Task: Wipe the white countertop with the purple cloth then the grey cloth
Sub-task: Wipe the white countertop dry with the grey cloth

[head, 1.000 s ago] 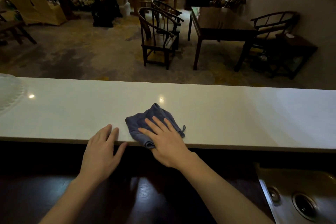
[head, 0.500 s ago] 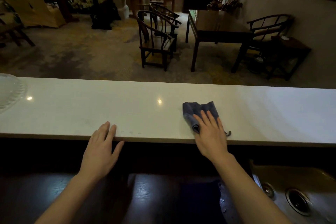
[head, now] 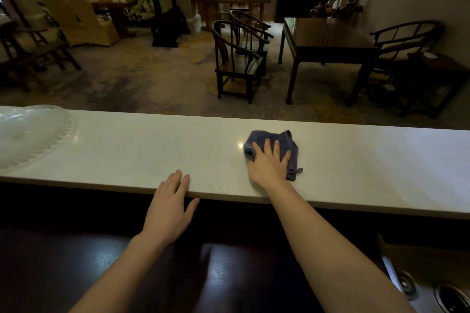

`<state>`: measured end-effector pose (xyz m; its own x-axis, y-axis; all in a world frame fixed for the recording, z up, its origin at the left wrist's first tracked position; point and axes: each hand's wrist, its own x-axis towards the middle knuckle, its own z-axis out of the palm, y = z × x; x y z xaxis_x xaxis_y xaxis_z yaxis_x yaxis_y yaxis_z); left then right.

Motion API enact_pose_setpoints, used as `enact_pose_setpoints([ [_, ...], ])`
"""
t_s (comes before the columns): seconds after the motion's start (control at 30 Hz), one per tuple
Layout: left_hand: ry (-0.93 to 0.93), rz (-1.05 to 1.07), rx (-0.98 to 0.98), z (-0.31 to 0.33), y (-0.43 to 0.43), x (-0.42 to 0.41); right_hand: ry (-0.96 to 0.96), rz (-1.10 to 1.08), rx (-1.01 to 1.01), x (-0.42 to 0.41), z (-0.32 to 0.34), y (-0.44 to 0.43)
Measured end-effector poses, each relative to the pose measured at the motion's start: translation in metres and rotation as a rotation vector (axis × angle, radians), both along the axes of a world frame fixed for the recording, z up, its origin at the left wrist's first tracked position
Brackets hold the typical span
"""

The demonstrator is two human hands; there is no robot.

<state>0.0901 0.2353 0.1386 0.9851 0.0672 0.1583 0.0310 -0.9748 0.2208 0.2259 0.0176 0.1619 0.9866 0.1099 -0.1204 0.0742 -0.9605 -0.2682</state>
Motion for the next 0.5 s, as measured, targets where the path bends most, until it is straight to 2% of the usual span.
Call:
enact_pose_setpoints([
  [0.17, -0.012, -0.007, -0.003, -0.004, 0.004, 0.001, -0.002, 0.361, 0.074, -0.009, -0.005, 0.052],
  [0.33, -0.01, 0.005, -0.032, -0.006, 0.004, 0.004, 0.0, 0.51, 0.165, -0.024, -0.006, 0.067],
  [0.43, 0.017, 0.032, -0.165, 0.002, 0.006, 0.011, 0.014, 0.433, 0.455, -0.03, 0.01, 0.058],
  [0.5, -0.016, 0.063, -0.361, 0.012, 0.006, 0.016, -0.022, 0.307, 0.706, -0.036, 0.026, 0.05],
])
